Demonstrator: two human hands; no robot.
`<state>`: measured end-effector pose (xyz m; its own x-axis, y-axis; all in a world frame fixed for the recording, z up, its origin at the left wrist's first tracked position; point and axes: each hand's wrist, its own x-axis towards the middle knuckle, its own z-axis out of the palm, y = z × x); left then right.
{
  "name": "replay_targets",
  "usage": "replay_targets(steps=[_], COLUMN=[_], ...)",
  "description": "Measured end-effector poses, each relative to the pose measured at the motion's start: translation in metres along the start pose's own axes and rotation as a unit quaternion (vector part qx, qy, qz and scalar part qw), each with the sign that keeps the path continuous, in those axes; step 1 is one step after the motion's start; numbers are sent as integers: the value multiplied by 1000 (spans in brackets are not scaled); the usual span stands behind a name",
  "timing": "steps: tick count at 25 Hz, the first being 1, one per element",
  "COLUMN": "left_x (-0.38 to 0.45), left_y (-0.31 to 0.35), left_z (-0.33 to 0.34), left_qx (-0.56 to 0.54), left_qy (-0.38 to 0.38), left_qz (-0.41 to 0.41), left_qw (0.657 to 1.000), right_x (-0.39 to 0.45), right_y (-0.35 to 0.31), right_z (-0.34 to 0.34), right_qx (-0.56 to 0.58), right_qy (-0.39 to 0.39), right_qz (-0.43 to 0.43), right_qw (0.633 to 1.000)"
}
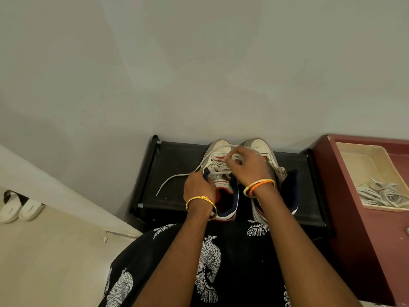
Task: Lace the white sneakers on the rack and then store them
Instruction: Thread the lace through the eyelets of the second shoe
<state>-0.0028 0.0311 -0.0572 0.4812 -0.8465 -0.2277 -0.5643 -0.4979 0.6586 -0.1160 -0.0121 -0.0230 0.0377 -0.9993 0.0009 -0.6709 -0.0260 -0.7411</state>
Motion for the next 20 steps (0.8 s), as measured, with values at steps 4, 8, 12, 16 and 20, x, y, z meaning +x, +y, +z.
replay_targets(steps=[4,8,12,16,20], left_x=[1,-1,-3,-4,-6], left_y=[-2,0,3,6,5], left_z=[1,-2,-4,-5,-5], left_qx=[2,7,0,-1,-8], left_qy=[-2,-2,0,0,4], left_qz=[11,5,-8,-15,-11], left_qw=[1000,1000,1000,1000,1000], right_x=[-1,-1,-2,-1,1], right_y=[-3,-1,-14,-28,-23], right_z=[37,34,-15,-76,-74], right_qx=[-262,-182,165,568,580], right_qy=[-106,-90,27,71,81], right_qz=[-13,-17,33,28,85], right_qw=[959,979,985,819,806])
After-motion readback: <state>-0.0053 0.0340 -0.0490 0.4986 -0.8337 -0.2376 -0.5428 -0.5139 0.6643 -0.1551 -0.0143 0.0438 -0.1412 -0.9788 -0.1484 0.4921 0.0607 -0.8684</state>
